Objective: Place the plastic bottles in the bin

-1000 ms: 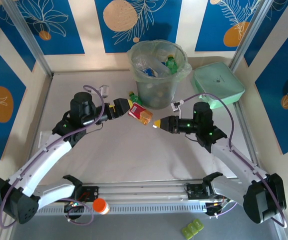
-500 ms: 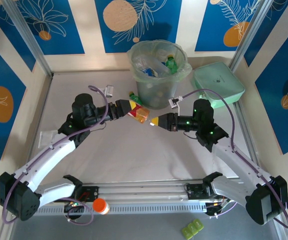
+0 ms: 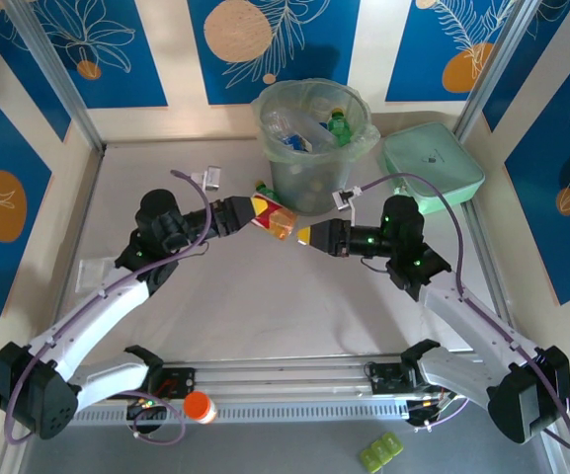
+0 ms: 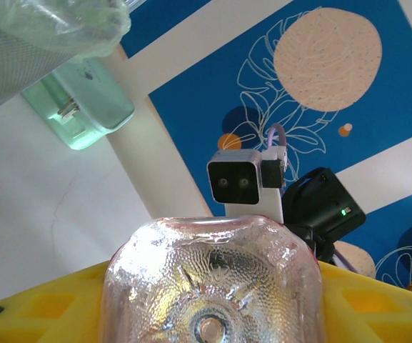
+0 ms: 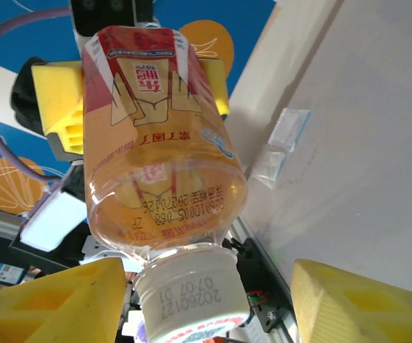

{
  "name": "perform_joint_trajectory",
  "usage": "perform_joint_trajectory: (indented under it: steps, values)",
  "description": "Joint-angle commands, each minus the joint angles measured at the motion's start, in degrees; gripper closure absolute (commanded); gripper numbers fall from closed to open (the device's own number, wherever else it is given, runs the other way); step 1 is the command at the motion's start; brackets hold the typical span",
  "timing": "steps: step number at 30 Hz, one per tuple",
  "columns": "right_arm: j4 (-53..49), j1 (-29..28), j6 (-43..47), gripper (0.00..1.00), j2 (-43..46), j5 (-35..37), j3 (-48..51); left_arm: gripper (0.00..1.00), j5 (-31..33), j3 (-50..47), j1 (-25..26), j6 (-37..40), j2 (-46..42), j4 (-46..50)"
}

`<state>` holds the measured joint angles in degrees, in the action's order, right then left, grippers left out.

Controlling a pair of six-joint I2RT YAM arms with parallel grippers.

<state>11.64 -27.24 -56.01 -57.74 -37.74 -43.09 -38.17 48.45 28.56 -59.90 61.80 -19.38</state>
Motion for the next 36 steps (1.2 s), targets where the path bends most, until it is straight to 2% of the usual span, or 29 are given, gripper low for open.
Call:
perform_joint_trajectory:
  steps: [1, 7, 12, 13, 16, 17, 19, 21, 23, 25, 31, 36]
  values:
    - [8.47, -1.14, -3.6, 0.4, 0.61, 0.12, 1.21, 0.46, -1.47, -0.5, -0.3, -3.79, -0.91, -7.31]
    - [16.52, -1.22, -7.69, 0.55, 1.23, 0.96, 3.76, 0.47, -1.21, -0.37, -0.34, -5.25, -1.15, -8.66]
    - [14.61, -1.14, -6.27, 0.67, 2.35, 1.27, 2.71, 0.46, -1.52, -0.63, -0.34, -5.09, -1.46, -8.25]
    - [13.42, -1.23, -5.48, 0.7, 2.52, 1.24, 2.16, 0.42, -1.62, -0.57, -0.34, -4.93, -1.71, -7.99]
    - [7.62, -1.06, -1.75, 0.73, 3.53, 1.41, 0.35, 0.17, -1.07, 0.75, -0.43, -1.86, -3.36, -2.39]
    - [4.21, -0.82, 0.25, 0.73, 4.23, 2.16, -0.72, 0.1, 0.38, 2.0, -0.59, 1.31, -4.71, 2.45]
    - [-2.29, 0.0, 4.5, 0.76, 5.6, 4.19, -2.78, 0.06, 6.0, 4.74, -0.78, 7.95, -8.01, 13.68]
    - [-9.25, 1.41, 9.36, 0.77, 6.7, 7.58, -5.68, 0.03, 15.82, 7.47, -0.78, 15.14, -12.05, 25.56]
    - [-11.83, 3.92, 11.74, 0.77, 6.95, 8.95, -7.65, 0.02, 23.66, 9.17, -0.79, 19.24, -14.73, 33.38]
    - [-15.05, 6.67, 14.06, 0.77, 6.56, 11.62, -10.3, 0.02, 27.61, 9.67, -0.78, 21.31, -16.53, 37.36]
    - [-23.79, 12.19, 20.77, 0.78, -2.55, 23.36, -23.18, 0.02, 25.85, 9.56, -0.78, 22.79, -16.85, 41.4]
    - [-31.03, 13.01, 27.89, 0.79, -17.67, 28.39, -40.45, 0.02, 24.66, 10.85, -0.78, 25.61, -16.28, 44.3]
